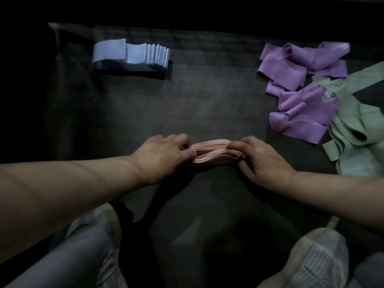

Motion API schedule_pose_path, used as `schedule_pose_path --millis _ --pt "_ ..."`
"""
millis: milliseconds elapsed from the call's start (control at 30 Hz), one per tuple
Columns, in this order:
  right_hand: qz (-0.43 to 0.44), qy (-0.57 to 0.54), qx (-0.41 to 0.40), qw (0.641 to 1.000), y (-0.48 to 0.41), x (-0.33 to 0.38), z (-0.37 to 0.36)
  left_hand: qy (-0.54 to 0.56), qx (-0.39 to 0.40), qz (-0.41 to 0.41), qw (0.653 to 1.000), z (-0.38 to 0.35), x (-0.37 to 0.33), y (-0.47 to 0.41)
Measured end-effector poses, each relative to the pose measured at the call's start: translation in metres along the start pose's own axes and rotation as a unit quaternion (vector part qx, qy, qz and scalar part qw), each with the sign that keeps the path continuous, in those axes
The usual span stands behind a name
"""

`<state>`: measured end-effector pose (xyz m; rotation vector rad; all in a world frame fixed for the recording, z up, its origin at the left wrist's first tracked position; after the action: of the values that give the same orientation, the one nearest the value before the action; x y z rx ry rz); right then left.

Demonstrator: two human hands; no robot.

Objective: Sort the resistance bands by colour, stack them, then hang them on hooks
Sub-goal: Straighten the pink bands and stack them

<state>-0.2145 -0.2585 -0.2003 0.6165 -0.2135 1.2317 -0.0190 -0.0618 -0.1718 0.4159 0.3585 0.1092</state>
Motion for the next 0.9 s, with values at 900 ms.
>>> schedule_pose_path --millis 900 --pt "-0.055 -0.078 -0.024 0.995 -0.005 0.006 0.002 -0.037 -0.035 -0.016 0.999 -0.012 0.0 -0.001"
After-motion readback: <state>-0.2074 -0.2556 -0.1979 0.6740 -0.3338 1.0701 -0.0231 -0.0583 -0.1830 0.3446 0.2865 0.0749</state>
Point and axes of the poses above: each hand's wrist, its own y-axis away from the middle knuckle, its own z-axis out of the back of the hand, x = y × z, the point moved 1 cm from there along -y, towards the middle knuckle, and after that the axes turned 4 degrees about y, right-handed, at the moved point
